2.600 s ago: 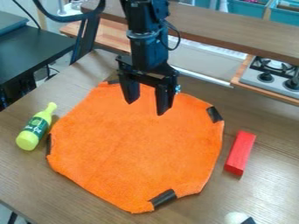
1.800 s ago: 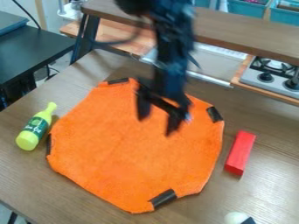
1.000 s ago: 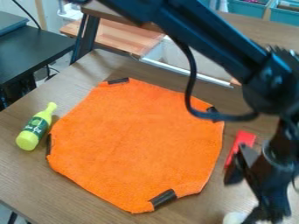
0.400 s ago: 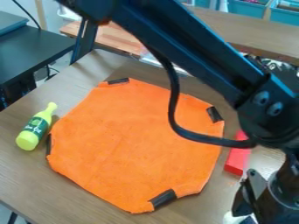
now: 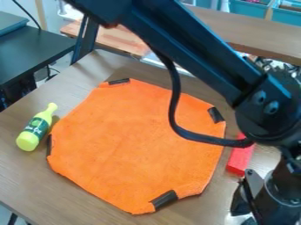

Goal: Put the white egg on the left edge of the cloth

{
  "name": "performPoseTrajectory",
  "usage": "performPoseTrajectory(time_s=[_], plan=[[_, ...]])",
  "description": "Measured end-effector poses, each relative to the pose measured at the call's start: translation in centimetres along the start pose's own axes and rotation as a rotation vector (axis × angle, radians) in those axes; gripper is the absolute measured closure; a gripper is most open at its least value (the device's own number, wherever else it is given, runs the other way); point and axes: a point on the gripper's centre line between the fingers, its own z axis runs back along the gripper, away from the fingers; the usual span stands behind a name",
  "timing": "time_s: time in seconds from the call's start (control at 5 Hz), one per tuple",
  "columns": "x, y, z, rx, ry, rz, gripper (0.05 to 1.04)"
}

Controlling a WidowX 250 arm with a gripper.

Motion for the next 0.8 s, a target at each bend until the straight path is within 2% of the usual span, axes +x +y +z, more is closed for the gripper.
performPoseTrajectory(time_s=[0.2, 0.4, 0.6, 0.8], plan=[[0.6, 0.1, -0.7, -0.021, -0.003, 0.019, 0.084], [1.0, -0.3, -1.9, -0.052, 0.017, 0.018, 0.127], [1.3, -0.2, -2.4, -0.070, 0.018, 0.047, 0.386], [1.4, -0.2, -2.6, -0.070, 0.023, 0.054, 0.471]])
